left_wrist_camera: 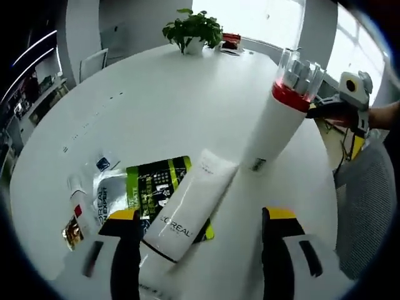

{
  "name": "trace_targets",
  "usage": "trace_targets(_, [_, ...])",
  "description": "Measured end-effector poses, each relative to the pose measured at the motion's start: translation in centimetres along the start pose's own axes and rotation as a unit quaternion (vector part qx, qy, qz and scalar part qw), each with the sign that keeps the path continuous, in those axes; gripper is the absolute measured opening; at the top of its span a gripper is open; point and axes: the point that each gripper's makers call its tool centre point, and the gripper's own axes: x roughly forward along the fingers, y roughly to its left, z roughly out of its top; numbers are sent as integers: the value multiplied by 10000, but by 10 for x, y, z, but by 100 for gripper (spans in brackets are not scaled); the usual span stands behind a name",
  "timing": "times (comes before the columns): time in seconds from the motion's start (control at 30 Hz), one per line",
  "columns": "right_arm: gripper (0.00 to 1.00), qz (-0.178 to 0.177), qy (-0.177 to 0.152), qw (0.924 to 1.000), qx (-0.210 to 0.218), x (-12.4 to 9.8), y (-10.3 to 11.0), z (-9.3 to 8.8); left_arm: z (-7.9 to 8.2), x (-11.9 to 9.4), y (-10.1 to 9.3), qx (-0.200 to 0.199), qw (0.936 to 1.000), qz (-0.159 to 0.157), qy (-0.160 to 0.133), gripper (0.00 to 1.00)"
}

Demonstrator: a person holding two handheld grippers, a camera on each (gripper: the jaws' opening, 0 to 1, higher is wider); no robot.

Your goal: Arrange the skincare products in the storage area until every visible bottle or jar stands upright without overlapping.

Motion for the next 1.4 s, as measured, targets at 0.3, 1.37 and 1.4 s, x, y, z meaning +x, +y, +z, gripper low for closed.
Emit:
trace_targets(0.3, [88, -87, -11, 10000, 32, 0, -5, 0, 8, 17, -3, 522, 9984, -33, 191, 61])
trace_targets(1.37, [87, -134, -88, 9999, 9, -3, -7, 6, 22, 12, 18, 348, 9979, 538, 11, 38])
trace_targets(1.4, [87, -129, -93, 9999, 5, -3, -7, 7, 22, 12, 19, 319, 9980, 551, -12, 37])
